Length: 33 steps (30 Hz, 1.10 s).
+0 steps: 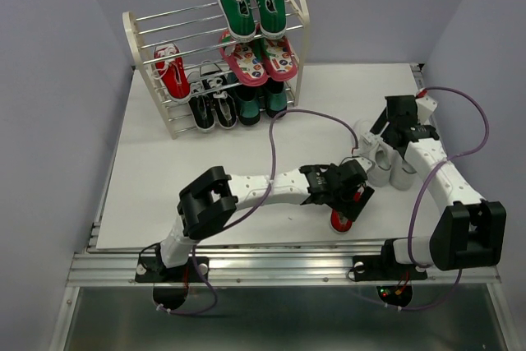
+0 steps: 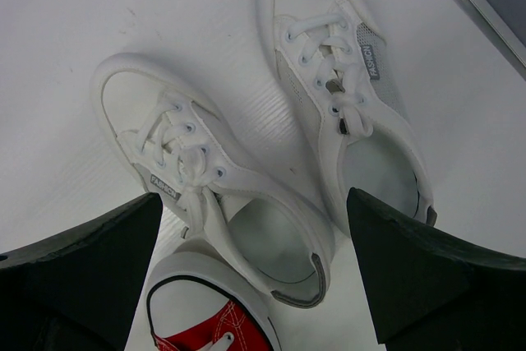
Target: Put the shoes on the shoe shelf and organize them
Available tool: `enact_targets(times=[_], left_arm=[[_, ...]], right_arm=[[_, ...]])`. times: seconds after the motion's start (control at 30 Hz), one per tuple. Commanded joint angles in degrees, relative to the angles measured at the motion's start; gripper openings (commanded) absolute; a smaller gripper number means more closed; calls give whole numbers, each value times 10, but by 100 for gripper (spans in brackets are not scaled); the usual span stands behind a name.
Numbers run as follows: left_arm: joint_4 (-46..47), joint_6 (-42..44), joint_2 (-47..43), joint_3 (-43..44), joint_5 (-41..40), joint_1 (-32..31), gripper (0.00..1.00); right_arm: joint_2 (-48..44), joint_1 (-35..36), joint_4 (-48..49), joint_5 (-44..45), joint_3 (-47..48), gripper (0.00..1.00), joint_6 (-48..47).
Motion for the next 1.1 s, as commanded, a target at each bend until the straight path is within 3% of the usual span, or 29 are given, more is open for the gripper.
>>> enact_targets(times=[0.0, 0.23, 0.27, 0.3, 0.33, 0.37, 0.4, 0.57, 0.73, 0.9, 1.07], left_arm=[[-31, 9, 19, 44, 44, -12, 99], [-53, 3, 42, 58, 37, -15, 98], [-57, 5, 46, 63, 36, -16, 93], [-60, 5, 48, 67, 29, -16, 83], [-69, 3, 49, 74, 10, -17, 63], [-74, 2, 49, 78, 0, -17, 11], [-84, -4, 47, 80, -23, -17, 0], [-64, -21, -32, 30, -81, -17, 0], [-38, -42, -161, -55, -222, -17, 0], [-93, -61, -256, -87, -330, -16, 0], [-138, -92, -333, -104, -388, -15, 0]], right_arm=[[-19, -5, 1, -4, 21, 100, -6], [-21, -5, 1, -9, 16, 100, -10], [-22, -5, 2, -11, 16, 100, -11], [-21, -5, 1, -12, 15, 100, -12], [-22, -5, 1, -13, 15, 100, -12], [-21, -5, 1, -13, 15, 100, -13], [-21, -5, 1, -11, 14, 100, -14], [-25, -5, 4, -16, 11, 100, -16], [-31, -5, 20, -24, 5, 100, -28], [-42, -5, 41, -28, -2, 100, -34], [-46, -5, 45, -21, -5, 100, -35]])
